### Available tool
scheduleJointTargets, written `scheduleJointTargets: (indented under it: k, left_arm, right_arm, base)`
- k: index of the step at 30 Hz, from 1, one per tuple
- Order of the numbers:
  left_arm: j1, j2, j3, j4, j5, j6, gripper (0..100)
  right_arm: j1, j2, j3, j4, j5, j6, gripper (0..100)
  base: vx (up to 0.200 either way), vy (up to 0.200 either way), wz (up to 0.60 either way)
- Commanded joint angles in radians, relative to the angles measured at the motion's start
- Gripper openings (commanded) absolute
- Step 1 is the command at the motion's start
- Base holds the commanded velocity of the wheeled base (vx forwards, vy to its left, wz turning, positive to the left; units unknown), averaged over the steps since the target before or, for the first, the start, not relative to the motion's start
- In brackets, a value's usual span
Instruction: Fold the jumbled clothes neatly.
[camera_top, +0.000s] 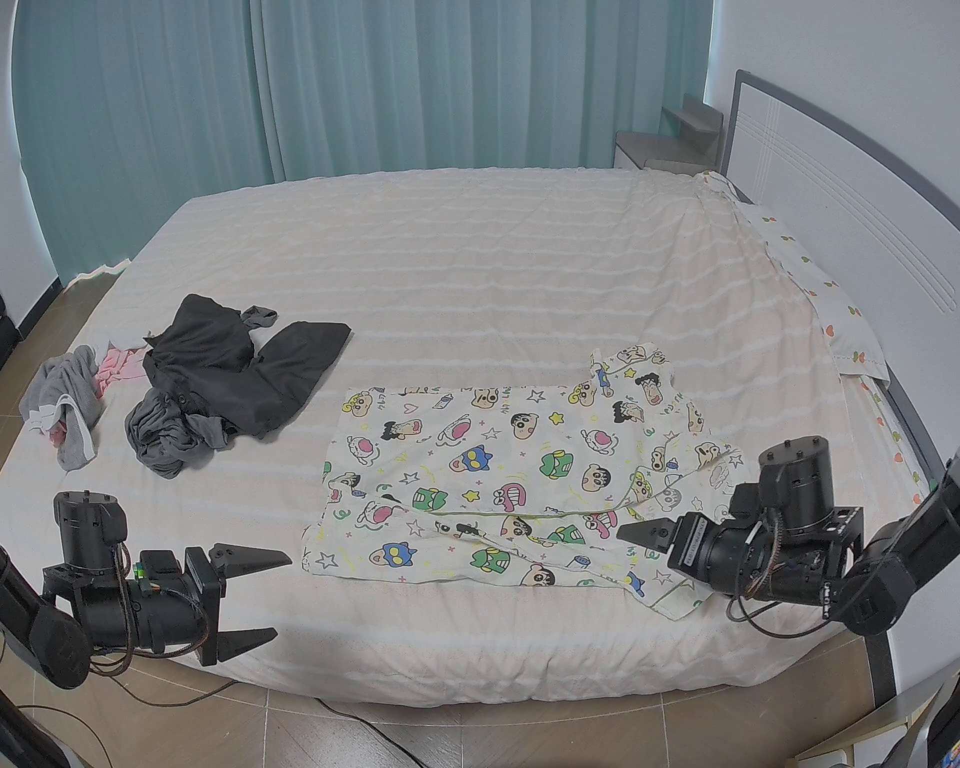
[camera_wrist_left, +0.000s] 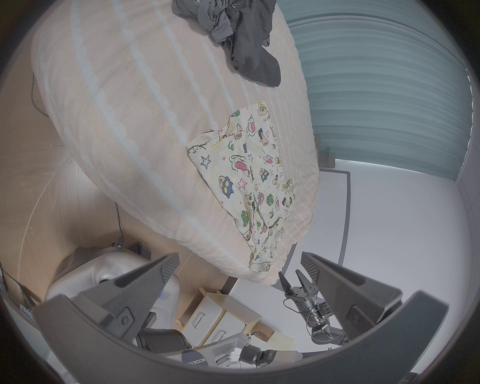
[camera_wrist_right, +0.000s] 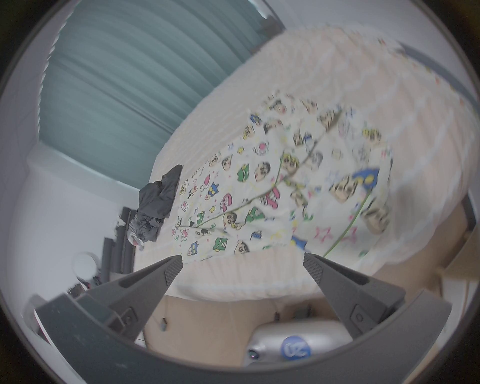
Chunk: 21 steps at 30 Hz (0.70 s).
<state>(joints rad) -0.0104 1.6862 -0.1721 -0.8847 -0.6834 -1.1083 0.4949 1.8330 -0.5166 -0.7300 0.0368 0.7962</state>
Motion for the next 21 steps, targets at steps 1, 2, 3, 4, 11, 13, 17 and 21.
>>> scheduleJointTargets:
  k: [1, 2, 3, 4, 11, 13, 17, 21]
  left_arm:
    - [0.000, 0.004, -0.001, 0.000, -0.001, -0.001, 100]
    - [0.000, 0.006, -0.001, 0.000, -0.001, -0.001, 100]
    - [0.000, 0.006, -0.001, 0.000, -0.001, -0.001, 100]
    - [0.000, 0.010, -0.001, 0.000, 0.001, 0.001, 100]
    - [0.000, 0.010, -0.001, 0.000, 0.001, 0.001, 100]
    - [0.000, 0.010, -0.001, 0.000, 0.001, 0.001, 100]
    - [0.000, 0.010, -0.001, 0.000, 0.001, 0.001, 100]
    - [0.000, 0.013, -0.001, 0.000, 0.001, 0.001, 100]
  right_arm:
    - [0.036, 0.190, -0.063, -0.005, 0.064, 0.161, 100]
    - [0.036, 0.201, -0.069, -0.012, 0.064, 0.170, 100]
    - [0.036, 0.203, -0.069, -0.012, 0.064, 0.172, 100]
    - [0.036, 0.227, -0.082, -0.031, 0.063, 0.179, 100]
    - [0.045, 0.284, -0.115, -0.045, 0.063, 0.181, 100]
    - [0.047, 0.307, -0.143, -0.045, 0.061, 0.181, 100]
    - [0.050, 0.327, -0.168, -0.045, 0.055, 0.201, 100]
    - [0.054, 0.356, -0.201, -0.042, 0.054, 0.216, 100]
  base:
    - [0.000, 0.000, 0.00]
    - [0.000, 0.000, 0.00]
    - [0.000, 0.000, 0.00]
    - [0.000, 0.000, 0.00]
    - [0.000, 0.000, 0.00]
    - [0.000, 0.000, 0.00]
    - [0.000, 0.000, 0.00]
    - [0.000, 0.000, 0.00]
